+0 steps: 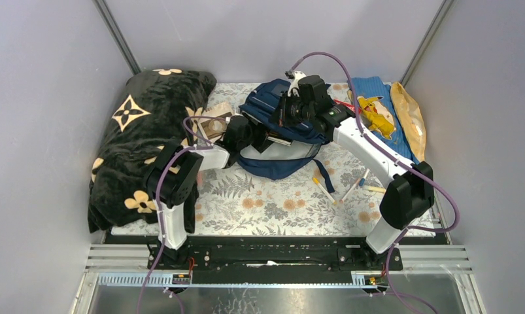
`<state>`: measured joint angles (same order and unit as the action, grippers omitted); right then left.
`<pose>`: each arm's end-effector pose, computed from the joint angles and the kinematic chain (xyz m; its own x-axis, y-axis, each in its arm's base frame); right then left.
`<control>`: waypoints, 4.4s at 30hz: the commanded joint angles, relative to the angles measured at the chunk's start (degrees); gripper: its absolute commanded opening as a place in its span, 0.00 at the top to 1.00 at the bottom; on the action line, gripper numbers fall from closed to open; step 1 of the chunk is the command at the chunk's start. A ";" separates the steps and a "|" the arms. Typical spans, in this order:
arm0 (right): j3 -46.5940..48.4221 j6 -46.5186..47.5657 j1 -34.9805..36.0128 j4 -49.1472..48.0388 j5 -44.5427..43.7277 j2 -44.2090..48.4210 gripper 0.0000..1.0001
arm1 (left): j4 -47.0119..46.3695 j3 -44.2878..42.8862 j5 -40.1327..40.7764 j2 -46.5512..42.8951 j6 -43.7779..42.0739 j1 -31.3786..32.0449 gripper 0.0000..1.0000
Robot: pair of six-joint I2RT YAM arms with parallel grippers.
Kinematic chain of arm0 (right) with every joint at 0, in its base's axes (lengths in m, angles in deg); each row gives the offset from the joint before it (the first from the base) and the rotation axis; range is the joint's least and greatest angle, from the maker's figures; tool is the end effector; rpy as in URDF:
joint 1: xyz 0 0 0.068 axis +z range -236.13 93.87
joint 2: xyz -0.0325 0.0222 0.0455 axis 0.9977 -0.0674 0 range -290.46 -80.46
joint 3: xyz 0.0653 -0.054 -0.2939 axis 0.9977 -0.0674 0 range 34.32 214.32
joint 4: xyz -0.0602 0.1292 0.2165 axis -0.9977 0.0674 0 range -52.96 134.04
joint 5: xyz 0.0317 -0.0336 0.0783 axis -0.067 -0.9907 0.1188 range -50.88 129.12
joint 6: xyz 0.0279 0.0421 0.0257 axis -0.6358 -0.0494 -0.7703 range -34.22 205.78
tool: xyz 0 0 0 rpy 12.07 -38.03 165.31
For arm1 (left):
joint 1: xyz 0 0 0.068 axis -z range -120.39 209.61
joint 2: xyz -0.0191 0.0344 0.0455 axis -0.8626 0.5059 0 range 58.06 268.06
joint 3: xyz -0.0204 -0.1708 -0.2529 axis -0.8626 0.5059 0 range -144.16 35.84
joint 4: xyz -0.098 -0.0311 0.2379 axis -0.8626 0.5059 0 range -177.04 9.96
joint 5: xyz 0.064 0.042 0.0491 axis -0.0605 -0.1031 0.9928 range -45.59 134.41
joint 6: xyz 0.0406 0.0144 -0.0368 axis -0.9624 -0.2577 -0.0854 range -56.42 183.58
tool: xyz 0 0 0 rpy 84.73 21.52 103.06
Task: Pack the student bag
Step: Place the book in the student bag, then pick up the book from the center of the board.
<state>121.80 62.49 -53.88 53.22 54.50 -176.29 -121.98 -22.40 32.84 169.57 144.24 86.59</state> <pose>0.3336 0.2230 0.3875 -0.6066 0.0678 -0.7921 -0.5212 0.7184 0.4607 0.3792 -0.2021 0.1969 -0.6516 -0.7530 -0.0918 -0.1768 0.2685 -0.9469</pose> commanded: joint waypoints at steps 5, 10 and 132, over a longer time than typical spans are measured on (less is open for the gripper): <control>0.37 -2.30 0.14 -3.82 -2.62 2.98 1.00 | 18.34 -3.83 -2.78 -5.44 -13.34 0.53 0.01; 1.27 -2.19 0.05 -3.88 -2.11 2.82 1.00 | 24.66 -5.13 -5.56 -6.04 -16.62 0.52 0.01; -37.60 -11.22 -35.68 -11.07 -9.26 10.42 1.00 | 34.11 -37.65 -30.68 13.22 -37.34 14.28 0.02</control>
<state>88.93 49.96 -90.25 39.85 43.20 -172.92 -83.51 -59.07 4.75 182.57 105.73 100.45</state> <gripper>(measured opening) 0.016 0.981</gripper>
